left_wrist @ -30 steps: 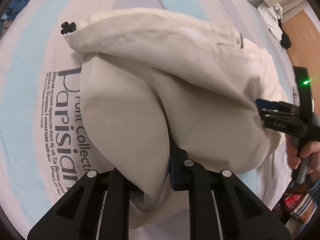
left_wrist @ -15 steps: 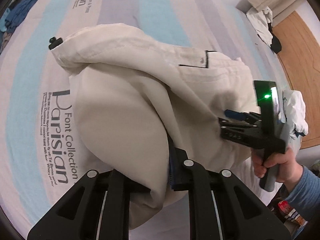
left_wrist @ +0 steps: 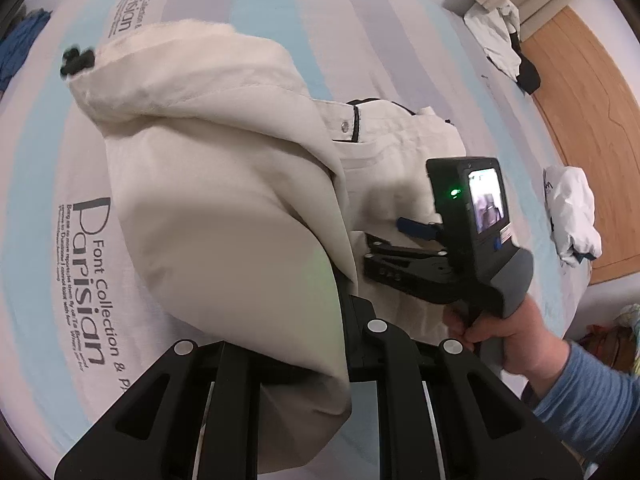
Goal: Fold large clothes
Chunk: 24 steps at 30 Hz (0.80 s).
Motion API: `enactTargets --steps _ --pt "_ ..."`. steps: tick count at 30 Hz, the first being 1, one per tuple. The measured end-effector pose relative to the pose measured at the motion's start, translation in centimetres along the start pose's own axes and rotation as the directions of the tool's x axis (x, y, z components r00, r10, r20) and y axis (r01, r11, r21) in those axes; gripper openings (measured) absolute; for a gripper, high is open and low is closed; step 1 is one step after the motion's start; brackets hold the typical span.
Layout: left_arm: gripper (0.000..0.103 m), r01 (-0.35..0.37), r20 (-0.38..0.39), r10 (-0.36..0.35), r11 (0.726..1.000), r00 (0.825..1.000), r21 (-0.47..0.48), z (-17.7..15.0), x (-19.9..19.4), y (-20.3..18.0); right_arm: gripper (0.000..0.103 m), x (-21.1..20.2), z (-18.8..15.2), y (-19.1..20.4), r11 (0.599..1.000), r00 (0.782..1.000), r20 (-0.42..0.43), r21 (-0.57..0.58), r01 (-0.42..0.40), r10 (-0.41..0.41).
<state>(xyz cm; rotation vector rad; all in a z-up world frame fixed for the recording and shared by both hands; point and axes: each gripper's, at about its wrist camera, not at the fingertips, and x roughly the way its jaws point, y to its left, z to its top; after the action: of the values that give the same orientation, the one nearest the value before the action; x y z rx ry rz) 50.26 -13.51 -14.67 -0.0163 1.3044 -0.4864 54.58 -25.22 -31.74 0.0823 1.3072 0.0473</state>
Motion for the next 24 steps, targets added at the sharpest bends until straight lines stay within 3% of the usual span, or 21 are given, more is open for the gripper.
enactTargets --steps 9,14,24 --pt "0.013 -0.064 0.031 0.066 0.997 0.997 -0.045 0.6 -0.9 -4.4 0.056 -2.8 -0.6 -3.7 0.996 0.995 0.035 0.015 -0.089 0.088" --pt "0.013 -0.105 0.045 0.108 0.993 0.993 -0.058 1.3 -1.3 -7.1 0.056 -6.4 -2.1 -8.0 0.998 0.995 0.075 0.007 -0.059 0.058" --pt "0.013 -0.173 0.05 0.174 0.985 0.983 -0.024 3.5 1.8 -15.1 0.056 -7.5 -2.8 -16.1 1.0 0.998 0.064 0.004 -0.029 0.029"
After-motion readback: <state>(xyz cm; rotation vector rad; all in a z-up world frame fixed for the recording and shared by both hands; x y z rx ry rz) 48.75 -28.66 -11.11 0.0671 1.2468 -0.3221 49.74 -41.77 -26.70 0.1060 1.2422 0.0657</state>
